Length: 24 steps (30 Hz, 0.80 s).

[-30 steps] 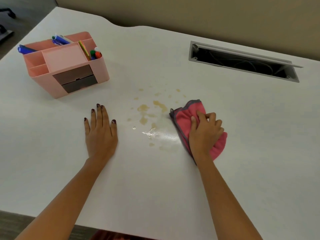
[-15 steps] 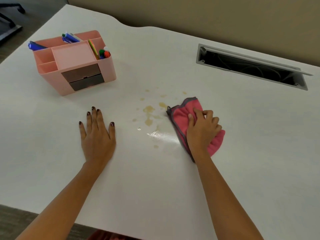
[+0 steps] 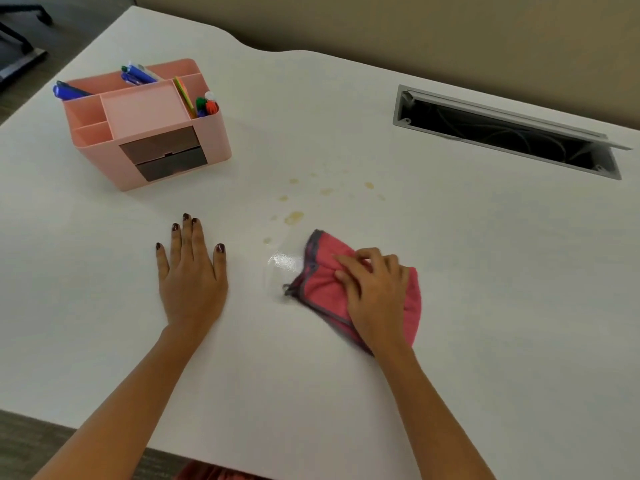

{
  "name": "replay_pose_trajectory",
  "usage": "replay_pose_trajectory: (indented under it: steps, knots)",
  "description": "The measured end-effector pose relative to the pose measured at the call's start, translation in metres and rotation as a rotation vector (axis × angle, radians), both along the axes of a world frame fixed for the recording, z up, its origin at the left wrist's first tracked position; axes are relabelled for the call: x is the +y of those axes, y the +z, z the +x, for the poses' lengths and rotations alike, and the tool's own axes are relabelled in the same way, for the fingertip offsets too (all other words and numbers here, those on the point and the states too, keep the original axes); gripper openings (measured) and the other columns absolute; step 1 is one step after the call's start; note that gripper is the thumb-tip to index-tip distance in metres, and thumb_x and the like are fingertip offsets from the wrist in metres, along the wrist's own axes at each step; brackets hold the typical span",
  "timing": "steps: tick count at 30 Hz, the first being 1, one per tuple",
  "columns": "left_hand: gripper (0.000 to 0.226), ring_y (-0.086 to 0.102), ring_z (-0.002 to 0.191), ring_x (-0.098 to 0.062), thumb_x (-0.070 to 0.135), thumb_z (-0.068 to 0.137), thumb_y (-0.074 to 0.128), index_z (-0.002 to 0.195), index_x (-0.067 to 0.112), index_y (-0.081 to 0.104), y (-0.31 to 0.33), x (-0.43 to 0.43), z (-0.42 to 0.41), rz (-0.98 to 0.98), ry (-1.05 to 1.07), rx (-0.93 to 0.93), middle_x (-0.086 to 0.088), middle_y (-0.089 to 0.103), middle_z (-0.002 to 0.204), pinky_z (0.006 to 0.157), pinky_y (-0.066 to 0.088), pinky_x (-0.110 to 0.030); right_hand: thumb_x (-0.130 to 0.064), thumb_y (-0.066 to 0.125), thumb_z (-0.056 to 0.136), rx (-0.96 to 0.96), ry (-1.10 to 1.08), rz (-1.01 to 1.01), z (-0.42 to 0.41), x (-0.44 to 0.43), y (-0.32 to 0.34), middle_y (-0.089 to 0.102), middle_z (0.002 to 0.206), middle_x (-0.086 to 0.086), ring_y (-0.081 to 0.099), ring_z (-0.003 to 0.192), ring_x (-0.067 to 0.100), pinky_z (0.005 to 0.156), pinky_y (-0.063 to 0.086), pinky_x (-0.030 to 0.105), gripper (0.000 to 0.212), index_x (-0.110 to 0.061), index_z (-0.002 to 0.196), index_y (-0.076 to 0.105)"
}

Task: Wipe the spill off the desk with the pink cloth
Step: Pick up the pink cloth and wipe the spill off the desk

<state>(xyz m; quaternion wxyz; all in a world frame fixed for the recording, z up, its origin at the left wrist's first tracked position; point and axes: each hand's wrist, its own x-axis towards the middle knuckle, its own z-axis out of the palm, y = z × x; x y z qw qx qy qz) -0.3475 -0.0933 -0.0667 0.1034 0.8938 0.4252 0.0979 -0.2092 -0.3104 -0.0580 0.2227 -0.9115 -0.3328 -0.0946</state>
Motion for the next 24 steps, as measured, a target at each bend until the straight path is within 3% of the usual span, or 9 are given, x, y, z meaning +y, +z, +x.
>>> replay_pose_trajectory:
  steps: [4,7,14,18,20,24]
  knots:
    - [0.057,0.011,0.148,-0.023,0.034,0.100,0.024,0.150,0.007,0.016,-0.001,0.001,0.000,0.002,0.002,-0.002,-0.008,0.015,0.159,0.121,0.005,-0.045,-0.034,0.060,0.089,0.056,-0.270,0.024,0.035,0.001,0.003,0.061,0.103,0.000,0.050,0.088,0.025,0.077,0.027,0.032,0.019,-0.025,0.103,0.070]
    - [0.058,0.011,0.148,-0.024,0.035,0.100,0.024,0.150,0.007,0.016,-0.001,0.001,0.000,0.003,0.001,0.003,-0.008,0.015,0.159,0.121,0.005,-0.045,-0.035,0.059,0.089,0.104,-0.332,0.017,0.036,0.026,0.009,0.060,0.105,0.001,0.049,0.090,0.025,0.078,0.029,0.035,0.022,-0.026,0.106,0.069]
    - [0.056,0.014,0.147,-0.025,0.032,0.101,0.028,0.149,0.005,0.018,0.000,0.000,0.000,0.001,0.000,-0.005,-0.010,0.018,0.158,0.120,0.007,-0.045,-0.035,0.056,0.092,0.087,0.075,0.035,-0.043,0.053,0.007,0.061,0.105,-0.004,0.049,0.088,0.021,0.078,0.030,0.032,0.019,-0.029,0.104,0.069]
    - [0.055,0.013,0.147,-0.025,0.030,0.101,0.028,0.149,0.006,0.018,0.002,0.000,0.000,-0.013,-0.003,-0.001,-0.010,0.017,0.159,0.121,0.006,-0.044,-0.039,0.054,0.093,0.076,0.249,0.021,-0.045,0.031,0.005,0.061,0.107,-0.007,0.048,0.091,0.018,0.081,0.032,0.030,0.021,-0.033,0.106,0.069]
    - [0.055,0.012,0.148,-0.024,0.029,0.101,0.027,0.150,0.007,0.017,0.004,0.001,-0.002,-0.018,-0.019,0.000,-0.009,0.016,0.159,0.121,0.005,-0.042,-0.037,0.056,0.091,0.064,0.200,0.027,-0.032,0.026,0.006,0.062,0.106,-0.005,0.049,0.090,0.019,0.079,0.031,0.030,0.020,-0.032,0.105,0.070]
    - [0.053,0.010,0.148,-0.018,0.026,0.102,0.024,0.151,0.010,0.013,0.006,0.006,-0.010,-0.025,-0.058,0.004,-0.004,0.012,0.160,0.122,0.006,-0.038,-0.033,0.060,0.090,0.097,-0.095,0.063,0.000,0.040,0.006,0.061,0.103,-0.001,0.050,0.089,0.023,0.077,0.029,0.031,0.017,-0.026,0.101,0.071]
